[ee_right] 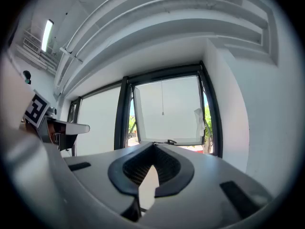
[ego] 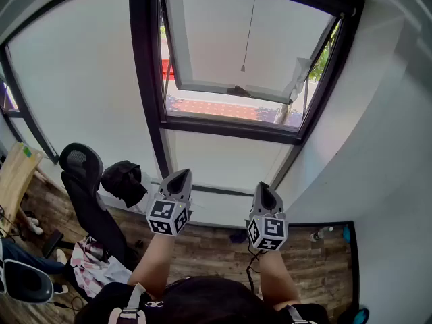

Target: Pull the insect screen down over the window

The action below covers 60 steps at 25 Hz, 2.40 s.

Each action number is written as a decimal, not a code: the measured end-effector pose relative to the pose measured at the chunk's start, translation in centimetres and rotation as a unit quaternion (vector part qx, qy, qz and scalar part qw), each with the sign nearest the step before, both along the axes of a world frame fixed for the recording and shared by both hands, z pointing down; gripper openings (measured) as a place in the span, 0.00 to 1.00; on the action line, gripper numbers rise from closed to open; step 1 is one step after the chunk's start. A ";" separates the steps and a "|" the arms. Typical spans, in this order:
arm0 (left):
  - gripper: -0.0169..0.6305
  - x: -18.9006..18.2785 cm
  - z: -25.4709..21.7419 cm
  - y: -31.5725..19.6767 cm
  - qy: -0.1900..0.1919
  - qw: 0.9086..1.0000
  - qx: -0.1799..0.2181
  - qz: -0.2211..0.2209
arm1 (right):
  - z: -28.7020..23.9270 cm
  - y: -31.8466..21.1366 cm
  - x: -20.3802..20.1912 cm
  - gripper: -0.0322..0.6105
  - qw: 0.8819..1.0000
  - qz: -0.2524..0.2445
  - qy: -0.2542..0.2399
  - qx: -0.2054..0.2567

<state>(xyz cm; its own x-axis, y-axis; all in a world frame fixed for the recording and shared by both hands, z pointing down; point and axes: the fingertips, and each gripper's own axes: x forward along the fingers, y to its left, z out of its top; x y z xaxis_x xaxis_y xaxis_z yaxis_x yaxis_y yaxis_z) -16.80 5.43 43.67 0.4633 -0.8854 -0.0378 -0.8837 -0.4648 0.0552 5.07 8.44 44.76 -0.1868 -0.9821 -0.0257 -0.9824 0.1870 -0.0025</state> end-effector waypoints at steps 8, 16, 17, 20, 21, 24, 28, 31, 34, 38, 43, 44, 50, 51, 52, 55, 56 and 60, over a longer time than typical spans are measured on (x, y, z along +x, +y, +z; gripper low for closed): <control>0.04 0.8 0.5 0.6 -0.001 1.000 -0.004 0.001 | 0.4 0.3 0.6 0.05 1.000 0.003 -0.010 -0.003; 0.04 3.0 1.2 0.8 -0.005 1.000 -0.013 -0.002 | 1.1 0.6 2.3 0.05 1.000 -0.003 -0.004 -0.005; 0.04 3.5 1.1 0.8 -0.005 1.000 -0.012 -0.001 | 1.1 0.6 2.8 0.05 1.000 -0.004 -0.004 -0.005; 0.04 5.2 1.0 0.9 -0.007 1.000 -0.011 -0.002 | 1.3 0.6 4.2 0.05 1.000 -0.008 -0.005 -0.005; 0.04 5.7 1.0 1.0 -0.007 1.000 -0.010 -0.003 | 1.3 0.7 4.7 0.05 1.000 -0.009 -0.005 -0.005; 0.04 7.1 1.2 1.3 -0.005 1.000 -0.007 -0.006 | 1.6 0.7 5.9 0.05 1.000 -0.014 -0.004 -0.002; 0.04 8.5 1.8 2.0 -0.008 1.000 -0.006 -0.011 | 2.1 0.8 7.2 0.05 1.000 -0.021 -0.003 -0.002; 0.04 8.9 1.9 1.5 -0.009 1.000 -0.008 -0.018 | 1.7 0.3 7.9 0.05 1.000 -0.025 -0.001 0.003; 0.04 8.7 1.8 0.6 -0.008 1.000 -0.011 -0.027 | 1.4 -0.5 8.1 0.05 1.000 -0.026 0.003 0.010; 0.04 8.5 1.9 -0.9 -0.019 0.999 -0.005 -0.030 | 1.6 -1.9 8.2 0.05 1.000 -0.023 0.008 0.015; 0.04 8.5 2.3 -4.1 -0.020 0.999 -0.001 -0.028 | 2.1 -4.8 8.2 0.05 1.000 -0.022 0.007 0.013; 0.04 8.4 2.3 -4.9 -0.018 0.999 -0.001 -0.028 | 2.1 -5.5 8.2 0.05 1.000 -0.023 0.006 0.012; 0.04 8.5 3.4 -11.5 -0.009 1.000 -0.007 -0.015 | 2.5 -11.5 7.6 0.05 0.999 -0.037 -0.014 0.006; 0.04 8.5 3.5 -12.8 -0.009 1.000 -0.009 -0.012 | 2.6 -12.7 7.5 0.05 0.999 -0.034 -0.010 0.005; 0.04 8.5 3.5 -14.1 -0.009 1.000 -0.009 -0.009 | 2.7 -14.0 7.4 0.05 0.999 -0.031 -0.007 0.002; 0.04 7.9 2.8 -18.1 -0.013 1.000 -0.003 -0.004 | 2.4 -18.1 6.9 0.05 1.000 -0.025 -0.003 -0.001; 0.04 7.7 2.5 -19.6 -0.012 1.000 -0.002 -0.003 | 2.1 -19.5 6.7 0.05 1.000 -0.023 -0.001 0.001; 0.04 6.7 1.6 -25.3 -0.008 1.000 0.000 0.006 | 0.9 -25.1 5.6 0.05 1.000 -0.015 0.004 0.008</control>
<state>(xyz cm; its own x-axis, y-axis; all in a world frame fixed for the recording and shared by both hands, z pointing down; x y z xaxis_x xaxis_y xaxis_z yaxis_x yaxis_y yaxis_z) -10.13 -19.91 45.28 0.4747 -0.8796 -0.0312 -0.8787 -0.4756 0.0410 10.69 -16.68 45.69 -0.2162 -0.9756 -0.0389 -0.9764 0.2160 0.0079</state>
